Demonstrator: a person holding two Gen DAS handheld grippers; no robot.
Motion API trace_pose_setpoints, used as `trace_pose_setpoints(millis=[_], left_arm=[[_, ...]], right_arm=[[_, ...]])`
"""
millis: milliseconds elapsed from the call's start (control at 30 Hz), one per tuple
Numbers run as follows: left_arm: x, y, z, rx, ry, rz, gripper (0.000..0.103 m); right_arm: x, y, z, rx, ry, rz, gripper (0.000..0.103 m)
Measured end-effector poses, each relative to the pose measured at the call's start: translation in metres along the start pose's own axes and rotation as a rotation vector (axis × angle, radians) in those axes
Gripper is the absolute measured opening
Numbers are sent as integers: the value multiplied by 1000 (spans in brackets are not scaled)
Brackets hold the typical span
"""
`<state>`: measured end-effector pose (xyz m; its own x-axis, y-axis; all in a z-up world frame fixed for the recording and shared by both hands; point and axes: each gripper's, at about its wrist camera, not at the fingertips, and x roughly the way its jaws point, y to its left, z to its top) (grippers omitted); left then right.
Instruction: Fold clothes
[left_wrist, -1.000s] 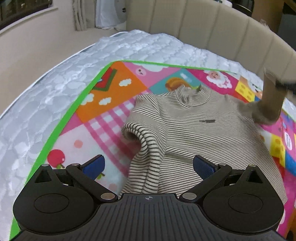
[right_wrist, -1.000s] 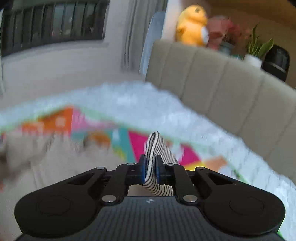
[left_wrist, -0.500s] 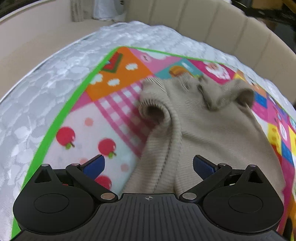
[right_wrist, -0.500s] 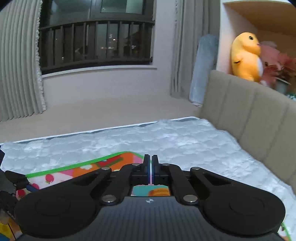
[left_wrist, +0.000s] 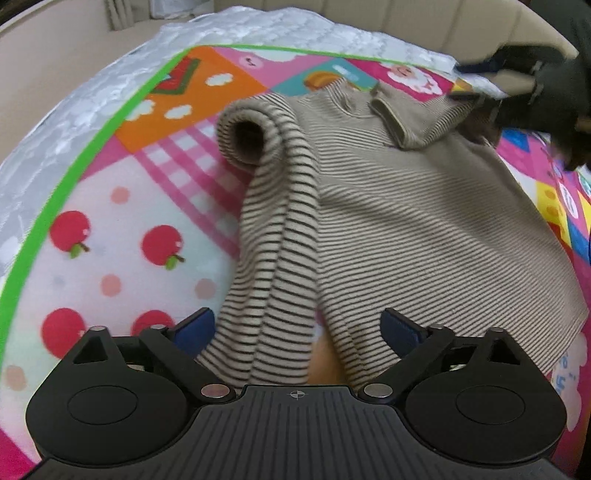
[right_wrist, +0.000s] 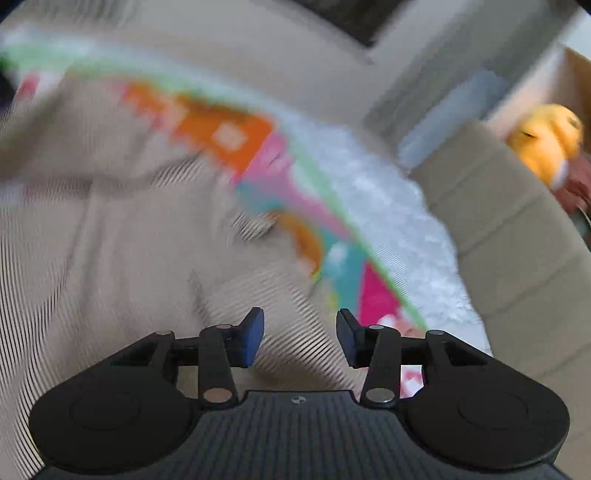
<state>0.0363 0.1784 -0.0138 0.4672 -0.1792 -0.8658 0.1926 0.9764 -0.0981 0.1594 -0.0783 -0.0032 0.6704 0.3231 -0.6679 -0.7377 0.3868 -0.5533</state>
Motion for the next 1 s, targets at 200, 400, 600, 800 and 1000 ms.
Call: trace_pose_setpoints(millis=[200,400,600,800,1000], left_arm=[[-5,3,0,-35,-36,14,59],[-11,14,-1,-99,-54,-68,62],[-10,2,0,-47,-53,-92,71],[2,-3,0,-28,-4,-16,62],[-4,0,9,-69,-18,-44,22]], right_arm=[[35,38,-12,-169,27,-54,22],[7,-28,46,264,-145,1,6],[10,-29,80,497,-206,189,8],[14,-3,79,468,-197,266,34],[-12,-23,52,587,-179,311,39]])
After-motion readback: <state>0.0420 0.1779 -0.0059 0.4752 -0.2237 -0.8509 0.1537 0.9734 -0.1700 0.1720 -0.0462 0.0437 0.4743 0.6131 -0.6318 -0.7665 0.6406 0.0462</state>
